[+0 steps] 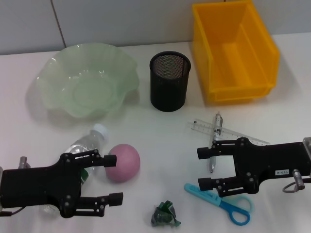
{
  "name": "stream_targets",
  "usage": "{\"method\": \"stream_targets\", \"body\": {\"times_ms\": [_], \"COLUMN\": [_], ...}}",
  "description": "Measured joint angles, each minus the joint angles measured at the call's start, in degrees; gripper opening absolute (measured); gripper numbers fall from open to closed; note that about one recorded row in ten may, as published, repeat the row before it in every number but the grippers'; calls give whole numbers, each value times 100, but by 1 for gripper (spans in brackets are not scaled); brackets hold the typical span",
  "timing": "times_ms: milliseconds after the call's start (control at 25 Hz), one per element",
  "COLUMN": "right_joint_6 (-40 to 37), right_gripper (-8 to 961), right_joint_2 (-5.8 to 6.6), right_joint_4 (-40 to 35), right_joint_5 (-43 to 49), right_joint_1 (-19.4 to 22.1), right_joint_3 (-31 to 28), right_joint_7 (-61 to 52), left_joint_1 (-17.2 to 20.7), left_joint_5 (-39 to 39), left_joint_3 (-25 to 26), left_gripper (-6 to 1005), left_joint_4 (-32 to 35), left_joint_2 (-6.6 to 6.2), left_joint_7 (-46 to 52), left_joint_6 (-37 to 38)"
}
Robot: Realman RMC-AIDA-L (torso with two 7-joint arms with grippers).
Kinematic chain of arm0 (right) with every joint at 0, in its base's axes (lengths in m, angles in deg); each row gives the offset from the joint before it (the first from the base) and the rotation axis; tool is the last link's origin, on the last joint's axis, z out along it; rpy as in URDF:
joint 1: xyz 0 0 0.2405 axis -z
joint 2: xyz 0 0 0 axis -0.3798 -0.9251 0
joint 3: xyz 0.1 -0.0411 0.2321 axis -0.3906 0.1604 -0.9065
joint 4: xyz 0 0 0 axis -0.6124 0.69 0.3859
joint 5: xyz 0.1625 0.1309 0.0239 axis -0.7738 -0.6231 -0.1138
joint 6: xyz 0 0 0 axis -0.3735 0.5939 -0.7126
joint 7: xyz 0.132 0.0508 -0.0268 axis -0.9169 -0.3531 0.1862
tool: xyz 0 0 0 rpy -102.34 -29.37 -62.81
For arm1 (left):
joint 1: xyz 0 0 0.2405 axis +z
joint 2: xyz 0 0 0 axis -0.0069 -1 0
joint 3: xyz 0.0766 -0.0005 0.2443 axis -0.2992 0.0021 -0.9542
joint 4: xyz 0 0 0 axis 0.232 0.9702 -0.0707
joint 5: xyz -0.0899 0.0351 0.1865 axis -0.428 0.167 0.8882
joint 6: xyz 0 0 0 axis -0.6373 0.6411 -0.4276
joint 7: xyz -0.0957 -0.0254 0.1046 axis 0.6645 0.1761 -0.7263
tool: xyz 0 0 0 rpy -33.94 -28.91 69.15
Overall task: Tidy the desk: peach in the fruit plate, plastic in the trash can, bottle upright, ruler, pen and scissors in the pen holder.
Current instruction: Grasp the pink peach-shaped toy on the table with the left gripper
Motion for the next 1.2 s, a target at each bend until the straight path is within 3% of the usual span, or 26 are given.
{"method": "stream_targets", "body": {"times_ms": [280, 520, 680, 920, 1000, 1200], "right_joint_6": [44, 72, 76, 89, 89, 88], "right_gripper": [773, 772, 772, 772, 772, 772], "right_joint_2": [26, 36, 38, 57, 76, 107], "right_joint_4": [0, 0, 3, -3, -7, -15], "right_joint_5": [0, 1, 1, -7, -7, -7], "right_joint_1": [1, 33, 68, 138, 139, 141], "right_joint_3": [-10, -9, -11, -45, -67, -72], "right_joint_7": [-16, -43, -68, -84, -96, -107], "left_joint_1": [0, -415, -719, -1076, -1168, -1287], "left_joint_5": [6, 597, 1650, 3026, 3368, 3682], "left_joint_3": [83, 109, 126, 299, 276, 212], "left_gripper": [842, 843, 843, 843, 843, 842], "left_joint_4": [461, 1097, 1628, 2152, 2188, 2194], "left_joint_2": [33, 64, 212, 671, 738, 745], "left_joint_7": [260, 910, 1573, 1883, 1974, 2141], "left_joint_6": [-58, -548, -925, -1193, -1360, -1614]}}
